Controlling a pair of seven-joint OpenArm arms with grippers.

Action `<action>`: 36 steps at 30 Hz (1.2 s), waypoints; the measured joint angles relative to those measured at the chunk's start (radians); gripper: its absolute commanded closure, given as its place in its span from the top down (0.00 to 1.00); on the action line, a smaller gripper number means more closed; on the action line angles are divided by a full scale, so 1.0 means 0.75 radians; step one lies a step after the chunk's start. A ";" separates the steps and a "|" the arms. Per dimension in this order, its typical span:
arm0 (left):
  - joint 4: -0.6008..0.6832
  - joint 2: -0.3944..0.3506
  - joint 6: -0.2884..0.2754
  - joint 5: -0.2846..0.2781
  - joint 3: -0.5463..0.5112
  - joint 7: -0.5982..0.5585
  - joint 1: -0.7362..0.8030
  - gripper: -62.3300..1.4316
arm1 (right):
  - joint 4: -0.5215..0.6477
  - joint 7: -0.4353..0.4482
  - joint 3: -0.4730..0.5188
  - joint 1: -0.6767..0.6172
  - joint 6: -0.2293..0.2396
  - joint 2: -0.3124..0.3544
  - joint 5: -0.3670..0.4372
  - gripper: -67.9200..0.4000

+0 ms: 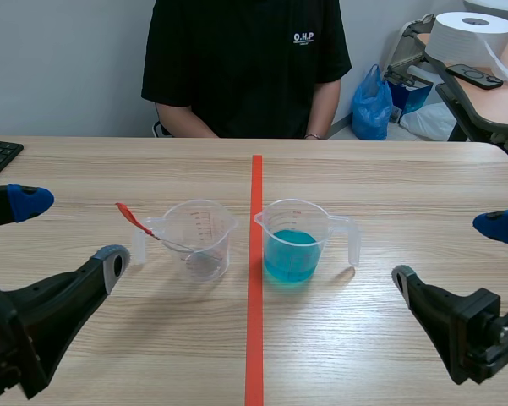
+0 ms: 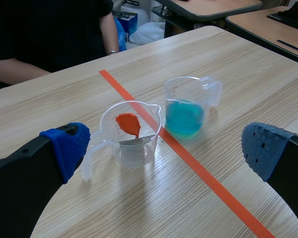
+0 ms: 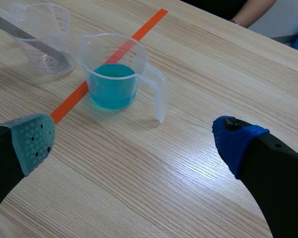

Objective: Do the redox reaction experiment.
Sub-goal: 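Lift the metal plate out of the left beaker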

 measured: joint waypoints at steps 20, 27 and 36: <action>0.000 0.000 0.000 0.000 0.000 0.000 0.000 1.00 | 0.000 0.000 0.000 0.000 0.000 0.000 0.000 1.00; 0.000 0.000 0.000 0.000 0.000 -0.001 0.000 1.00 | 0.000 -0.015 0.000 0.000 0.000 0.000 0.000 1.00; 0.000 0.000 -0.001 0.000 0.000 -0.001 0.000 1.00 | 0.000 -0.020 0.000 0.000 0.000 0.000 0.000 1.00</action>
